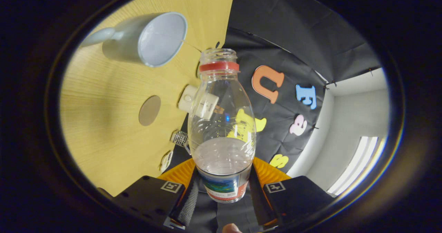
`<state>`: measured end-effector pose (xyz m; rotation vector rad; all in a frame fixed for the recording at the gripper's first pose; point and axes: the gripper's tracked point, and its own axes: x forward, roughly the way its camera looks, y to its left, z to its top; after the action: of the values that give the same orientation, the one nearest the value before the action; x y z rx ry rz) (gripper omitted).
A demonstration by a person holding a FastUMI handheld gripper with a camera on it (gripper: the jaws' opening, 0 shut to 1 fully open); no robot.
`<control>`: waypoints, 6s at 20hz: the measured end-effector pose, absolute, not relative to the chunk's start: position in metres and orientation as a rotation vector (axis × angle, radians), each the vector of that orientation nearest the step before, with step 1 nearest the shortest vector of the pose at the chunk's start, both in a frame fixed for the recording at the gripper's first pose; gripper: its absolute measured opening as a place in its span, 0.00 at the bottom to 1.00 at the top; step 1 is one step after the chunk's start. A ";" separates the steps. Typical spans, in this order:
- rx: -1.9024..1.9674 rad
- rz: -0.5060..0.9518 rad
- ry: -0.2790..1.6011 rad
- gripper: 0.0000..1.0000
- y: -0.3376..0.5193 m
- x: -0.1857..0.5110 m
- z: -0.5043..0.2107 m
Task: Take the bottle from table, then pour the juice into the cup, finally place the bottle on the coaster
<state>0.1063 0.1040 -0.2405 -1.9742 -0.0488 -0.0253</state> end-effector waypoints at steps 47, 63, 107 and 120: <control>-1.069 0.137 0.189 0.74 0.093 0.080 -0.261; -0.230 0.236 0.125 0.73 0.093 0.103 -0.169; -0.060 0.269 0.328 0.82 0.110 0.282 -0.353; -0.043 0.234 0.280 0.99 0.111 0.273 -0.328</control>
<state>0.2729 0.1109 -0.3277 -0.0426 0.2798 0.2339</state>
